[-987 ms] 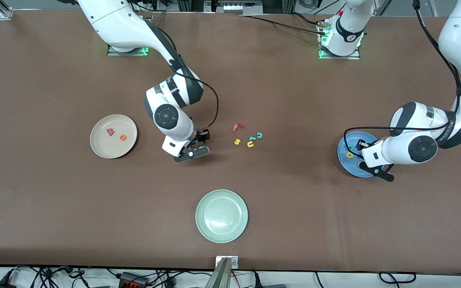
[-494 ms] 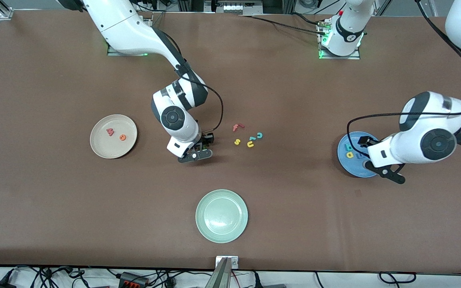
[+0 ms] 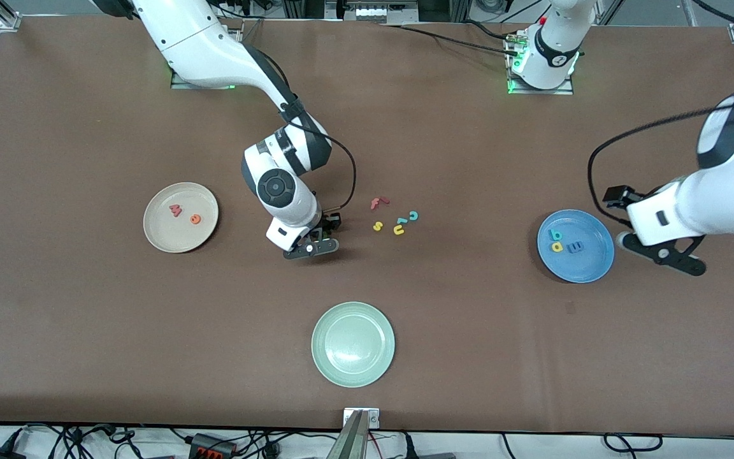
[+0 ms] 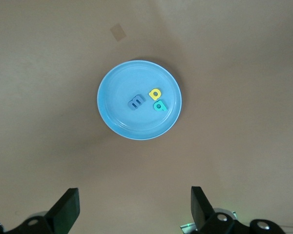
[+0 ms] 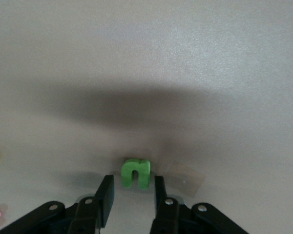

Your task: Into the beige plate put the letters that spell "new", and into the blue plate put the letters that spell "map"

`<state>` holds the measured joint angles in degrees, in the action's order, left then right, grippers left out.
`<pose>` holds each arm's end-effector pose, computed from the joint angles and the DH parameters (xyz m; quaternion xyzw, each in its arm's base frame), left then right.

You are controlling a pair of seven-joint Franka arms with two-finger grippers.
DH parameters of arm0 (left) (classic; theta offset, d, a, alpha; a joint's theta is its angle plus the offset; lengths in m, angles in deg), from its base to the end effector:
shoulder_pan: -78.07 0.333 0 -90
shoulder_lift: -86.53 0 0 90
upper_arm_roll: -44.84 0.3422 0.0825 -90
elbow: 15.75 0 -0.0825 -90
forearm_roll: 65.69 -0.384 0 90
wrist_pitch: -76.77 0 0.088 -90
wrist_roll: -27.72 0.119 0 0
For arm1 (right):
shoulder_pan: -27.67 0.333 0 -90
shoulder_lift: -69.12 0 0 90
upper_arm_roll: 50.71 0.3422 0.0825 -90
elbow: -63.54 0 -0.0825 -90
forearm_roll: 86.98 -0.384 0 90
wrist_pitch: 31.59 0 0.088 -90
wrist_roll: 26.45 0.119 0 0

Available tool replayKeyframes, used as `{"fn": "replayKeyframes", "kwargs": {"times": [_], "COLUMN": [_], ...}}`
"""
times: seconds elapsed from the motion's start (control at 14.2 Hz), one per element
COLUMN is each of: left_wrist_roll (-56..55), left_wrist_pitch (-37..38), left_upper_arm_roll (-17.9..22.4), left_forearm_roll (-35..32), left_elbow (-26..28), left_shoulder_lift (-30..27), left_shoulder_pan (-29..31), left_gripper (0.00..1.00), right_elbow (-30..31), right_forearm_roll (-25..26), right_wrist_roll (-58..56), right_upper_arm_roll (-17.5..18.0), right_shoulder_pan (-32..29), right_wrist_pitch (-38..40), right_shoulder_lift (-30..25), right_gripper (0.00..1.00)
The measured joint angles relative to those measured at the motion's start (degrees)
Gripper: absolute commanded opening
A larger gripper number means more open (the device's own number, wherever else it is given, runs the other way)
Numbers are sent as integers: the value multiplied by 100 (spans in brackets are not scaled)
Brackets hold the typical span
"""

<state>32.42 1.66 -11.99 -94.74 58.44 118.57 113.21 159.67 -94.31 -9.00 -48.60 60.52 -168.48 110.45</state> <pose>0.6454 -0.0279 0.5144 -0.9680 0.1971 0.1495 0.0414 0.5703 0.3979 0.1889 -0.9933 -0.1010 0.0291 0.0476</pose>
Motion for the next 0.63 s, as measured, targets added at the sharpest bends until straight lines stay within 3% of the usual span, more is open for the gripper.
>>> {"fn": "replayKeyframes", "kwargs": {"times": [0.28, 0.42, 0.63], "left_wrist_roll": [-54, -84, -162], "left_wrist_pitch": [117, 131, 118], "left_upper_arm_roll": [59, 1063, 3158], "left_forearm_roll": [308, 584, 1650], "left_elbow": [-425, -626, -660], "left_shoulder_lift": [-309, -602, -1060], "left_shoulder_pan": [-167, -1007, -2592], "left_gripper": [100, 100, 100], "right_elbow": [-37, -38, -87], "right_forearm_roll": [221, 225, 335], "right_wrist_roll": [29, 30, 37], "right_upper_arm_roll": [-3, -4, -6], "right_shoulder_pan": [6, 11, 18], "right_wrist_pitch": [-4, -4, -6], "right_shoulder_lift": [28, 46, 85], "right_gripper": [36, 35, 22]}}
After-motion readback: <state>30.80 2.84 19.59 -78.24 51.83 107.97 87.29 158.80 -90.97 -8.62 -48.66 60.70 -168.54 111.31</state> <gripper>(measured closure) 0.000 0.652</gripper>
